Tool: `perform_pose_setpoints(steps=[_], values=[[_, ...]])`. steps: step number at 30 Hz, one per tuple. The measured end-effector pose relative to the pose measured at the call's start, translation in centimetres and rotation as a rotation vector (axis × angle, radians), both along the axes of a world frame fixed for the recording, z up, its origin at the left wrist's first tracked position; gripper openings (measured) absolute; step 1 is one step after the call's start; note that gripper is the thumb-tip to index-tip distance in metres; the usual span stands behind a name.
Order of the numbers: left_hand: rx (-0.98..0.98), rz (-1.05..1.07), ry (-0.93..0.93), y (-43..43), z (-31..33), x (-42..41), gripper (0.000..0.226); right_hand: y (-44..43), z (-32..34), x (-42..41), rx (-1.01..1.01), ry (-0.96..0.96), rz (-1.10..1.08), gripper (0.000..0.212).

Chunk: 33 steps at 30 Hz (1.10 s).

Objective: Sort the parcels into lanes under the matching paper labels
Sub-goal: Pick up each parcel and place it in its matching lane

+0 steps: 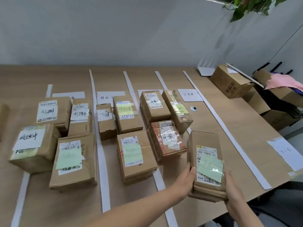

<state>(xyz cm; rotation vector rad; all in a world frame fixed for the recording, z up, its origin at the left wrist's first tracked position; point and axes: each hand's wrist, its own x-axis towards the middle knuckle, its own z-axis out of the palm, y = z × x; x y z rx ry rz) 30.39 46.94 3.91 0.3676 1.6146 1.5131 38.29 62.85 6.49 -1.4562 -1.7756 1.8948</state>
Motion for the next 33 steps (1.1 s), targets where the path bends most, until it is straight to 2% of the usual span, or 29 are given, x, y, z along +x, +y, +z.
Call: perform_pose_setpoints(steps=[1,3,8,12,13,17,22,28,33], values=[[-0.012,-0.006,-0.02,0.9,-0.4,0.0,0.041,0.8,-0.7,0.0,-0.003,-0.004,0.009,0.05],[-0.048,0.014,-0.042,2.7,-1.7,0.1,0.057,2.7,-2.2,-0.3,-0.005,-0.032,0.027,0.051],[-0.223,0.074,0.025,6.9,-6.5,0.5,0.081,6.7,-5.5,-2.3,-0.05,-0.065,0.178,0.055],[-0.27,0.176,0.051,10.1,-9.2,1.3,0.045,9.5,-7.2,-3.3,-0.048,-0.055,0.302,0.036],[-0.272,0.2,0.061,10.8,-9.4,1.4,0.043,10.3,-7.7,-3.6,-0.051,-0.058,0.331,0.035],[-0.276,0.337,0.117,12.8,-9.7,1.8,0.051,12.7,-9.9,-4.5,-0.048,-0.034,0.451,0.04],[-0.301,0.505,0.104,13.4,-9.9,1.5,0.061,12.9,-9.4,-6.6,-0.079,-0.006,0.574,0.028],[-0.379,0.546,0.073,14.3,-9.2,-0.7,0.039,13.6,-10.5,-9.6,-0.051,0.009,0.656,0.033],[-0.418,0.599,0.045,14.5,-8.8,-2.8,0.035,13.4,-11.3,-12.1,-0.026,0.013,0.652,0.038]])
